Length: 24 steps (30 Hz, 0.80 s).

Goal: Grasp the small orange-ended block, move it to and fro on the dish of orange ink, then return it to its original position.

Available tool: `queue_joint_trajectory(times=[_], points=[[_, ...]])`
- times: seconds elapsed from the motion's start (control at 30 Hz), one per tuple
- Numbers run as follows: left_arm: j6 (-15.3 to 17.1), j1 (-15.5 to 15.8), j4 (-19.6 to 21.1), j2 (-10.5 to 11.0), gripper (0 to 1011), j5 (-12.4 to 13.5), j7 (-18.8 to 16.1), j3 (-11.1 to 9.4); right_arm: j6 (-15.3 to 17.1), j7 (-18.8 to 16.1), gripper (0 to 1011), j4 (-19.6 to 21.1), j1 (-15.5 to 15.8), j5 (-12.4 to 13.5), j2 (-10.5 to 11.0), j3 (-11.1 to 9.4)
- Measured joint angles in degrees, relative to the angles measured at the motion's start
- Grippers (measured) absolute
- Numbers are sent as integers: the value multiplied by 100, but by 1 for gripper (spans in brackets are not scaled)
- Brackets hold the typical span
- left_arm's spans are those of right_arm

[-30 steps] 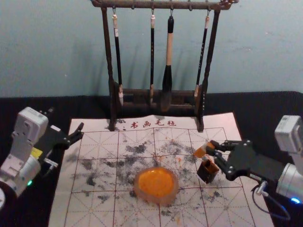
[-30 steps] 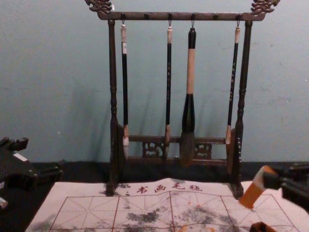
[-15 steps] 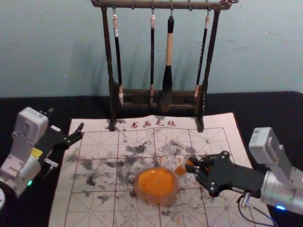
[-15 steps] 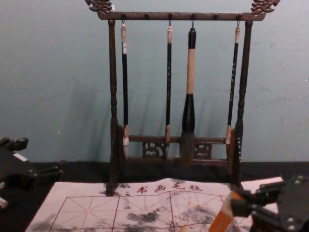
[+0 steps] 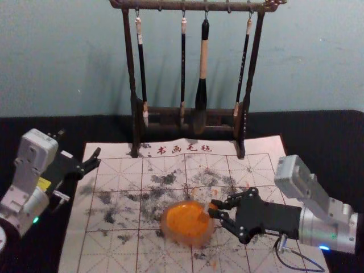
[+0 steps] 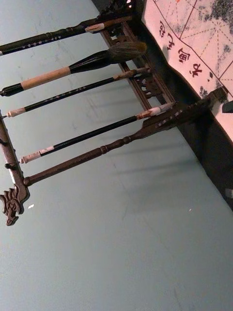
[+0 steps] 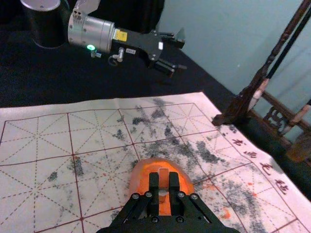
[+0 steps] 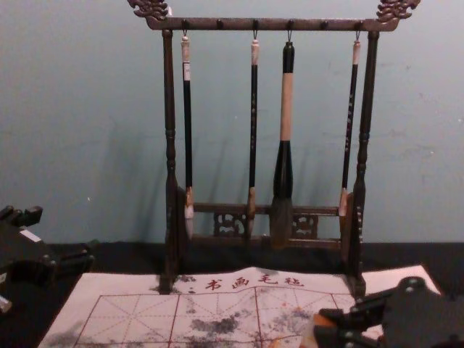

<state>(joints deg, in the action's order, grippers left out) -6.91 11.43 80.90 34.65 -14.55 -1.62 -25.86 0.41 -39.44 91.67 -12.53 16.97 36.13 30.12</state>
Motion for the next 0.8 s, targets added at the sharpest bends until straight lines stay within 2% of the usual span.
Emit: queue_joint_trajectory(times=[0.47,0.8], points=[[0,0,0,0,1001,0,0,0,573,-19,85,-201,-506,-137,-171,434],[0,0,0,0,1001,0,0,0,789,-1,84,-294,-647,-178,-228,611]])
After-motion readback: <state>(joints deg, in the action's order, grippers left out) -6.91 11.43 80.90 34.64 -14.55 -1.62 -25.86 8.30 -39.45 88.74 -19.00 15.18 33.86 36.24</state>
